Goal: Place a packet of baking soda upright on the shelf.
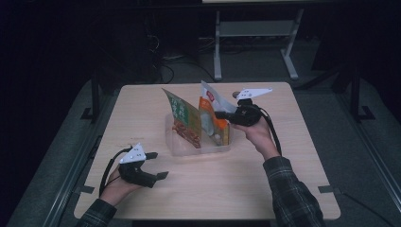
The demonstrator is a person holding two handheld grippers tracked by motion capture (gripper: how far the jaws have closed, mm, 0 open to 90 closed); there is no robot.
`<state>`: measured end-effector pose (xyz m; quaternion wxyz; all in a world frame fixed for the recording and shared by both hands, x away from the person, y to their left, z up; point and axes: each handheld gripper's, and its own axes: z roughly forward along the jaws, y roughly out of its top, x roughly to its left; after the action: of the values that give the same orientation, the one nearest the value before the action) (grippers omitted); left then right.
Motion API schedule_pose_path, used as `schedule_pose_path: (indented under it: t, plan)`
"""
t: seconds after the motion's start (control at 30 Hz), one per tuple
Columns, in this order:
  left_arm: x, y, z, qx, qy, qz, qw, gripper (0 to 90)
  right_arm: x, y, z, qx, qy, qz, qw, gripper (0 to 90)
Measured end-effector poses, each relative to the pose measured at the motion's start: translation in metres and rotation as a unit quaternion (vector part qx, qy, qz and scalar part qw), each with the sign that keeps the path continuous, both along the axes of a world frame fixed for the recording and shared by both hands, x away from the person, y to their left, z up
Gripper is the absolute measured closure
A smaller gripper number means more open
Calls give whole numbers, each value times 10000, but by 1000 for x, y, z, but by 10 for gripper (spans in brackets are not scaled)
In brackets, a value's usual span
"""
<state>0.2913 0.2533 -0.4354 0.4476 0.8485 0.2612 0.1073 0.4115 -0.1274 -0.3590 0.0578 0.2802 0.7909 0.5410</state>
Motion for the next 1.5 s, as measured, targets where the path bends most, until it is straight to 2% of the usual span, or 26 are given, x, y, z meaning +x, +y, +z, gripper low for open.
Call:
schedule_pose_path:
  t: [0.27, 0.37, 0.67, 0.87, 0.93, 0.97, 1.03, 1.13, 1.5]
  plan:
    - [0, 0, 0, -3, 10, -13, 10000, 143, 1, 3, -8, -145, 75, -44, 9999, 900]
    - [0, -1, -1, 0, 23, -35, 10000, 143, 1, 4, -8, -200, 39, -28, 9998, 899]
    - [0, -1, -1, 28, 27, -32, 10000, 143, 2, 5, -10, -236, 118, -66, 9996, 886]
    - [0, -2, -1, 46, 26, -43, 10000, 143, 1, 4, -8, -211, 67, -101, 9997, 760]
    - [0, -2, -1, 62, 20, -60, 10000, 143, -1, 5, -7, -227, 63, -132, 9996, 636]
    - [0, -2, -1, 68, 20, -64, 10000, 143, -2, 5, -7, -245, 47, -155, 9996, 608]
    - [0, -2, -1, 82, 9, -68, 9999, 143, -4, 6, -5, -315, -19, -209, 9993, 468]
    - [0, -2, -1, 74, 26, -58, 10000, 143, -6, 6, -5, -413, 17, -283, 9987, 385]
    - [1, -2, -1, 86, 20, -62, 9999, 143, -16, -4, 2, -472, -86, -346, 9982, 313]
